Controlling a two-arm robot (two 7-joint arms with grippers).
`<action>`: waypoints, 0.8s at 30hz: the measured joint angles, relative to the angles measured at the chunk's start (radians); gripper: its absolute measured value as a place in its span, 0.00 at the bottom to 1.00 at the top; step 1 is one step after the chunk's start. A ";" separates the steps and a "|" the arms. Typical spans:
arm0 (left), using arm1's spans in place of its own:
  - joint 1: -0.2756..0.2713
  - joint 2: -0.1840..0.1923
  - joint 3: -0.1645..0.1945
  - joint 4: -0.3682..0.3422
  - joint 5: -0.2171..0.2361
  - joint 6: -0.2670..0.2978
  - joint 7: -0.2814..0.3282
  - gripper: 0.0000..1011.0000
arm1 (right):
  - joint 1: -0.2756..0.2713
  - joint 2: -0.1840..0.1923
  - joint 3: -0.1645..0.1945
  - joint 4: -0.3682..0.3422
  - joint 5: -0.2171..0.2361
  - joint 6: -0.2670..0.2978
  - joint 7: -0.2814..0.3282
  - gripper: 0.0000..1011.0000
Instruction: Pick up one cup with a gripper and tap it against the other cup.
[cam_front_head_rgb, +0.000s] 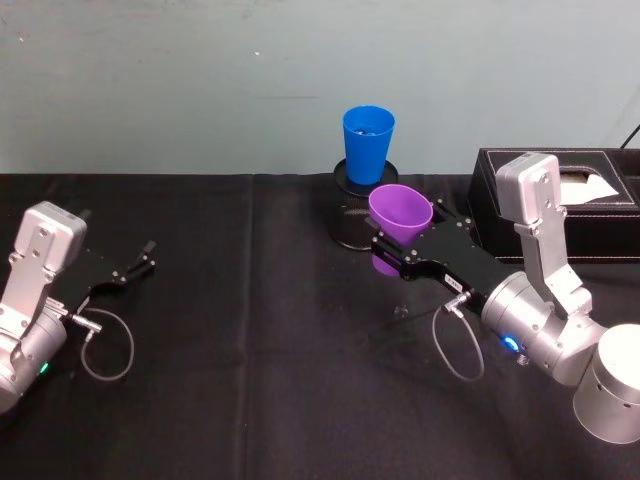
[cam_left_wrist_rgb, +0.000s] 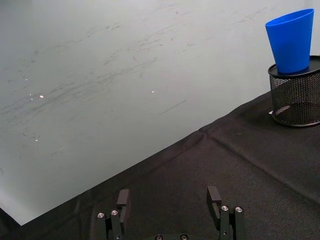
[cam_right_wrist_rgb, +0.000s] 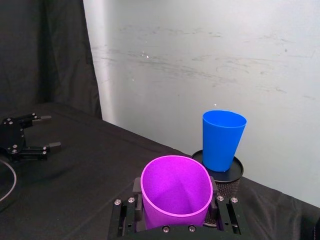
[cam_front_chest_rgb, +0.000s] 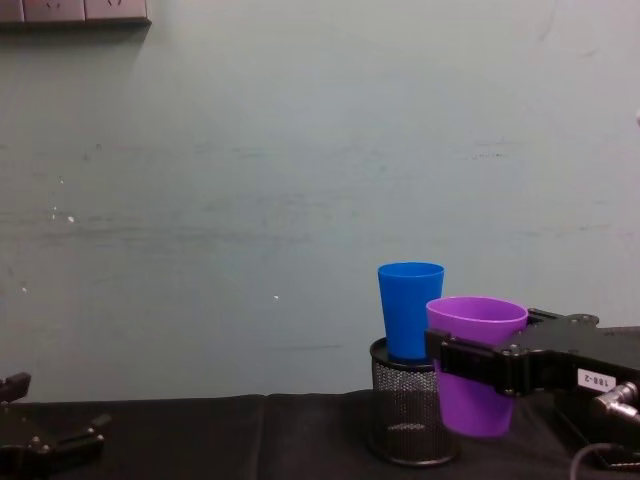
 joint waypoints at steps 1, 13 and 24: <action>0.000 0.000 0.000 0.000 0.000 0.000 0.000 0.99 | 0.000 0.000 0.000 0.000 0.000 0.000 0.000 0.71; 0.000 0.000 0.000 0.000 0.000 0.000 0.000 0.99 | 0.000 0.000 0.000 0.000 0.000 0.000 0.000 0.71; 0.000 0.000 0.000 0.000 0.000 0.000 0.000 0.99 | 0.000 0.000 0.000 0.000 0.000 0.000 0.000 0.71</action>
